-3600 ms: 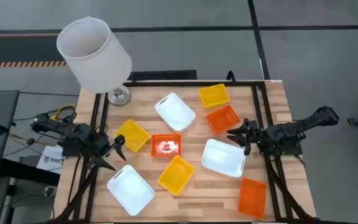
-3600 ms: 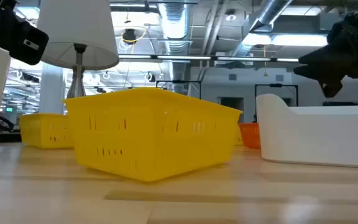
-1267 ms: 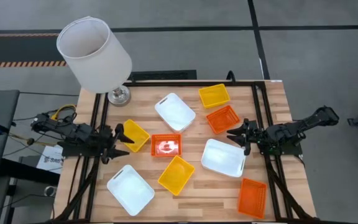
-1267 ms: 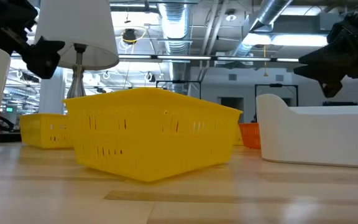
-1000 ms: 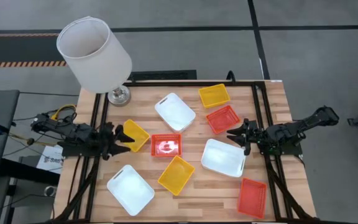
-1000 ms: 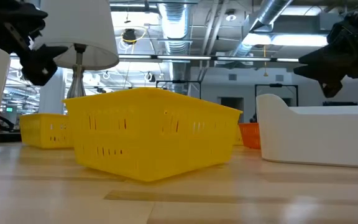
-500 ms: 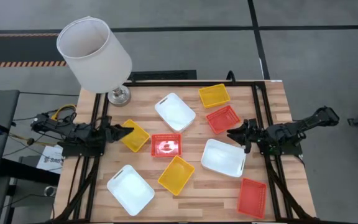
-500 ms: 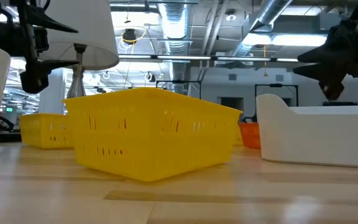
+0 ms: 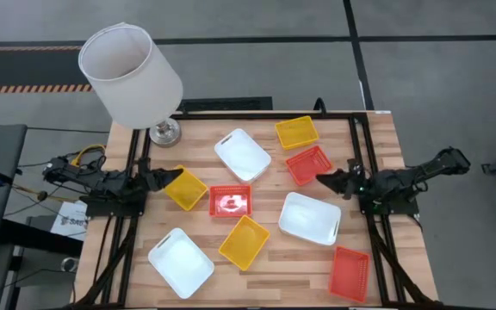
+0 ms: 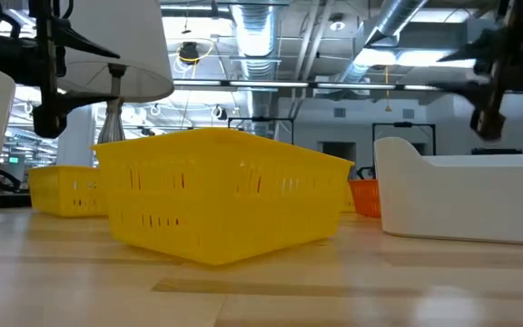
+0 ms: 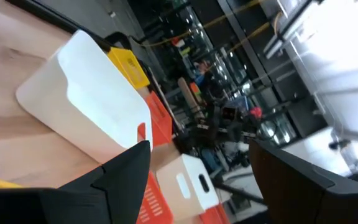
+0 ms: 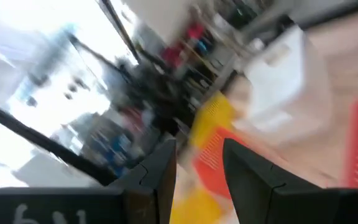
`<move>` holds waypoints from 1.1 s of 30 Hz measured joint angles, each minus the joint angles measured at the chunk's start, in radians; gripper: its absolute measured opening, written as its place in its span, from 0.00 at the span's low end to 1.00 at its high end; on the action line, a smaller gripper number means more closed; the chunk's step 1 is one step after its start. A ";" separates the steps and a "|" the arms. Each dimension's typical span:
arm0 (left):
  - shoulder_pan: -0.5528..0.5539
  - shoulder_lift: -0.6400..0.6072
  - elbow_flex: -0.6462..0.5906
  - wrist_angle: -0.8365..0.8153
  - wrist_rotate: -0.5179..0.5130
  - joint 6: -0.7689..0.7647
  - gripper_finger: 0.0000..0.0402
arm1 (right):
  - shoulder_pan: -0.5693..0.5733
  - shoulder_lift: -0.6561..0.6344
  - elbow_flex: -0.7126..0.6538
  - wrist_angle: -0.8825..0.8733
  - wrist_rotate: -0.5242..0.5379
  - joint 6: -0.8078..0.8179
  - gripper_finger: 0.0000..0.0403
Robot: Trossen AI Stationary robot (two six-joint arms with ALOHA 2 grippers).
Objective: Stack baskets by color
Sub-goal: Stack the right white bin on the top white bin
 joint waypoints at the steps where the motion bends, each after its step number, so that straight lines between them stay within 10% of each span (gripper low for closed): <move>1: 0.000 0.000 -0.001 0.011 -0.009 -0.026 0.65 | -0.006 0.000 0.001 0.058 0.002 0.000 0.38; 7: 0.000 0.004 -0.002 0.450 0.024 0.097 0.65 | -0.024 0.014 0.175 0.190 -0.024 -0.310 0.41; 12: 0.000 0.050 0.097 0.690 0.015 0.399 0.64 | -0.025 0.148 0.464 -0.054 -0.004 -0.499 0.43; 23: 0.000 0.423 0.661 -0.026 0.094 0.376 0.63 | -0.024 0.671 1.098 -1.297 -0.108 -0.222 0.50; 33: 0.000 0.705 0.906 -0.524 0.236 0.132 0.63 | -0.043 1.059 1.148 -1.554 -0.437 -0.253 0.52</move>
